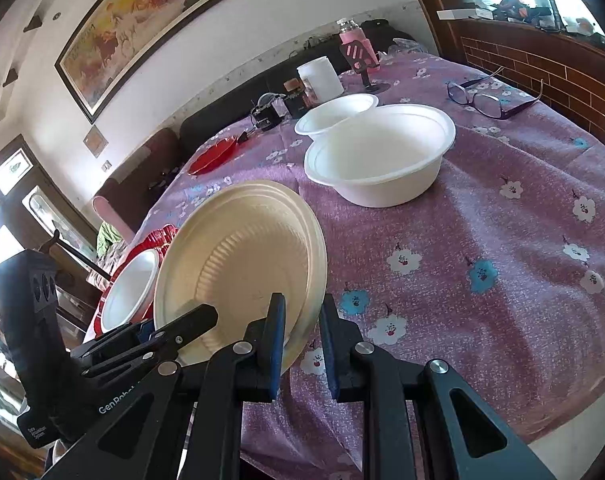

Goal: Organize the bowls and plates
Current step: 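Carry the beige bowl over the red plates and lower it into the white bowl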

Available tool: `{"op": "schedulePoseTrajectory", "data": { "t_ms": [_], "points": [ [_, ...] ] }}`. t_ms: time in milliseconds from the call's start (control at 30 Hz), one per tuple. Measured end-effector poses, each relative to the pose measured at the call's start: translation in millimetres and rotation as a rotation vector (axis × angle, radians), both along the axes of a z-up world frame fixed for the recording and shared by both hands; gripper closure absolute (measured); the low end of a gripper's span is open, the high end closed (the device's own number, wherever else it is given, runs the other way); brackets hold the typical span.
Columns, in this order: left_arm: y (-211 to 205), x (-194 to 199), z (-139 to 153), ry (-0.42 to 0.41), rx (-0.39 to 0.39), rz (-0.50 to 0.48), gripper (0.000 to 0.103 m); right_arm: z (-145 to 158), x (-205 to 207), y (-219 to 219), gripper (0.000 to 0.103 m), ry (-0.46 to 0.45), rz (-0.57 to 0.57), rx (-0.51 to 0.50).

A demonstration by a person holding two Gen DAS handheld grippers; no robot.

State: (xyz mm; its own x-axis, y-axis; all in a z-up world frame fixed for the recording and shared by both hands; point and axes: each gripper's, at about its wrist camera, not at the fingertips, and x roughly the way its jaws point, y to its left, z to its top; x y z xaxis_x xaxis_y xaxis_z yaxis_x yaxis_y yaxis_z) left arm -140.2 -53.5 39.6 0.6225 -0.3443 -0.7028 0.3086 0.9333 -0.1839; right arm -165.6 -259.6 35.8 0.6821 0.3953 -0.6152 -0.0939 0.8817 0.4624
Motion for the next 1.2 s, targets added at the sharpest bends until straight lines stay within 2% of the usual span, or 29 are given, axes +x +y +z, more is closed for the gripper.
{"op": "schedulePoseTrajectory", "data": {
  "t_ms": [600, 767, 1200],
  "points": [
    [13, -8, 18, -0.043, -0.011, 0.03, 0.075, 18, -1, 10, 0.084, -0.041, 0.033, 0.011],
    [19, -11, 18, -0.043, -0.015, 0.045, 0.071, 23, 2, 18, 0.084, -0.05, 0.056, -0.001],
    [52, -13, 32, -0.068, -0.053, 0.11, 0.071, 36, 14, 49, 0.084, -0.072, 0.119, -0.003]
  ]
}}
